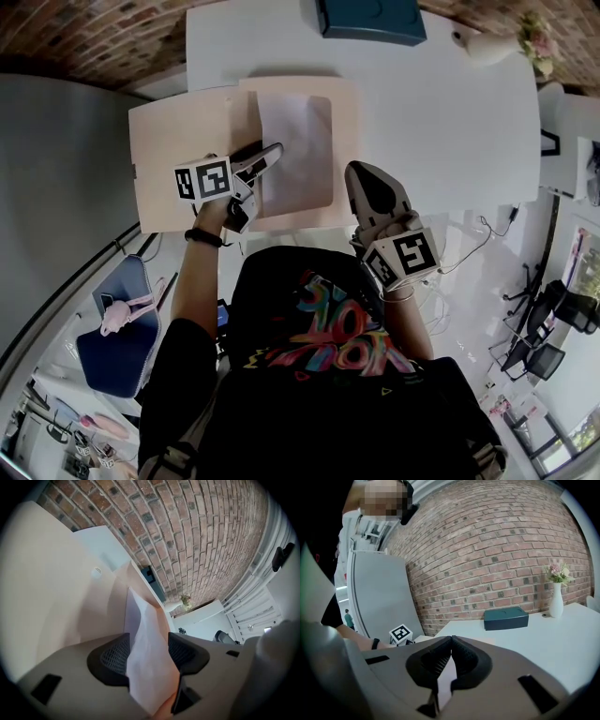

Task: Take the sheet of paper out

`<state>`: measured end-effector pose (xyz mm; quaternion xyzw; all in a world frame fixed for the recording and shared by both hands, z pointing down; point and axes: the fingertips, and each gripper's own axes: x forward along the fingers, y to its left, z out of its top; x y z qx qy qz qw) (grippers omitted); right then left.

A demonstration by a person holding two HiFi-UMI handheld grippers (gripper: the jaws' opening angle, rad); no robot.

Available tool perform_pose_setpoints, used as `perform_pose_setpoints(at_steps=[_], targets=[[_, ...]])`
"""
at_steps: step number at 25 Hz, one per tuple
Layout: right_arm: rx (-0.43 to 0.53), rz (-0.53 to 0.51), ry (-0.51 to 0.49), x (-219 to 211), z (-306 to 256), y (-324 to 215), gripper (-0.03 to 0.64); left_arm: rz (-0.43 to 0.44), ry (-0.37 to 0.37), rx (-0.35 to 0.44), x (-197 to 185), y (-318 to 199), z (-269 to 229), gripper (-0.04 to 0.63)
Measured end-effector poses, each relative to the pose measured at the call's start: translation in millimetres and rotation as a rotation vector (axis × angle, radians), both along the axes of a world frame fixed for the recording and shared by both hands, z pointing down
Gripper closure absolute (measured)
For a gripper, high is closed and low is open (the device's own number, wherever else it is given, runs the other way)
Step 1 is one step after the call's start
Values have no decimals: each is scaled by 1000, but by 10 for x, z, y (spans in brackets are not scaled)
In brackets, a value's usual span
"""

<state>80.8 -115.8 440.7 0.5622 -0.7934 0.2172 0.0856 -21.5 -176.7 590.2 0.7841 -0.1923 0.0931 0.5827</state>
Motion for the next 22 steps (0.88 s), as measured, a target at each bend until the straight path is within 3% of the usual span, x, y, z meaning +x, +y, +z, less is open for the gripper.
perform_pose_setpoints(at_steps=[10,13,19,22], targets=[[-19,6,-8,32,66,15,598,79,-10,13,116,32,14,337],[-27,10,-21,31,58,14,598,105,-49,61,108,14,5,374],[-24,13,-23,25,38,-8,598,125,-111,116,66,13,32,514],[-27,9,-24,36,65,13,598,113,-135,116,36,10,56,562]])
